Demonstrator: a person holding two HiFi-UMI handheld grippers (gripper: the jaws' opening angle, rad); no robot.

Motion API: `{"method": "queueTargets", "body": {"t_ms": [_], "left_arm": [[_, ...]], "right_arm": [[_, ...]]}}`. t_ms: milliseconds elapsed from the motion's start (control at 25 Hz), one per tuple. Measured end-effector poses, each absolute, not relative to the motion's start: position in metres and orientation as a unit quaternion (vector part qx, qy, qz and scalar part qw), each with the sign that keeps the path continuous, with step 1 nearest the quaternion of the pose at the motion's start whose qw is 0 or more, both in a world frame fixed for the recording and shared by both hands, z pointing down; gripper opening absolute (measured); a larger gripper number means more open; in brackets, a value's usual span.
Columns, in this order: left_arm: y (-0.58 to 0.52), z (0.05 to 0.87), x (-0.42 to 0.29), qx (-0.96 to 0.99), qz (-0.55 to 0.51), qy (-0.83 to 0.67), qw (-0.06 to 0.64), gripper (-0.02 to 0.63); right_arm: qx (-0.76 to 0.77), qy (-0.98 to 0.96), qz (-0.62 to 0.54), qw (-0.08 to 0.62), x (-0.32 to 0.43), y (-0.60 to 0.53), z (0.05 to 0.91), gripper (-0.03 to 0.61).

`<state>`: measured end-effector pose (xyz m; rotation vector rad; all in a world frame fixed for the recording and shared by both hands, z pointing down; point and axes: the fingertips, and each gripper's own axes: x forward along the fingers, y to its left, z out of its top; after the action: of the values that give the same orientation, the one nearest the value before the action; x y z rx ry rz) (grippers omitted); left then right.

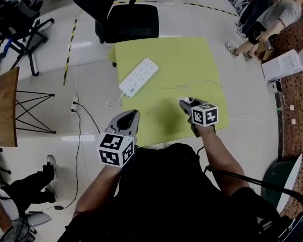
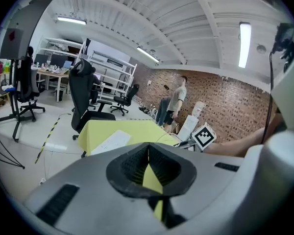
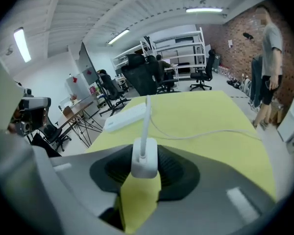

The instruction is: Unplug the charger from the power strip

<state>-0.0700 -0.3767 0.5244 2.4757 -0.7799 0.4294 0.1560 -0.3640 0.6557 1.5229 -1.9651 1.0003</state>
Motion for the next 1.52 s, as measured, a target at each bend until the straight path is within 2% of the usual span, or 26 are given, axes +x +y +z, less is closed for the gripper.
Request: {"method": "queueTargets", "body": {"t_ms": [440, 640, 720, 800, 920, 1000, 1120, 1240, 1360, 1520], "left_arm": [[-0.340, 0.499, -0.022, 0.905, 0.138, -0.309, 0.257, 0.008], [-0.320, 0.487, -0.020, 0.896, 0.130, -0.343, 0.251, 0.008], [-0.307, 0.485, -0.022, 0.891, 0.130, -0.357, 0.249, 0.008], [-0.298, 0.485, -0.026, 0.884, 0.129, -0.374, 0.248, 0.008], [-0.282, 0.485, -0.027, 0.873, 0.127, -0.398, 0.252, 0.008], [-0.270, 0.485, -0.025, 0.868, 0.124, -0.409, 0.253, 0.008], [-0.260, 0.483, -0.017, 0.863, 0.118, -0.423, 0.250, 0.008], [-0.247, 0.484, -0.010, 0.857, 0.115, -0.435, 0.251, 0.008], [-0.234, 0.484, -0.005, 0.850, 0.110, -0.450, 0.251, 0.008], [-0.219, 0.477, 0.000, 0.842, 0.099, -0.471, 0.244, 0.008]], "right_arm": [[0.503, -0.694, 0.480, 0.188, 0.196, -0.312, 0.706, 0.138], [0.479, -0.704, 0.495, 0.174, 0.201, -0.316, 0.712, 0.140], [0.483, -0.701, 0.492, 0.182, 0.209, -0.312, 0.713, 0.167], [0.486, -0.706, 0.475, 0.199, 0.214, -0.316, 0.711, 0.234], [0.492, -0.708, 0.444, 0.244, 0.225, -0.315, 0.709, 0.302], [0.488, -0.713, 0.428, 0.265, 0.229, -0.310, 0.707, 0.319], [0.484, -0.731, 0.407, 0.257, 0.234, -0.312, 0.693, 0.318], [0.476, -0.754, 0.388, 0.233, 0.233, -0.308, 0.676, 0.289], [0.460, -0.780, 0.369, 0.209, 0.226, -0.298, 0.656, 0.226], [0.447, -0.816, 0.334, 0.148, 0.218, -0.287, 0.613, 0.039]]}}
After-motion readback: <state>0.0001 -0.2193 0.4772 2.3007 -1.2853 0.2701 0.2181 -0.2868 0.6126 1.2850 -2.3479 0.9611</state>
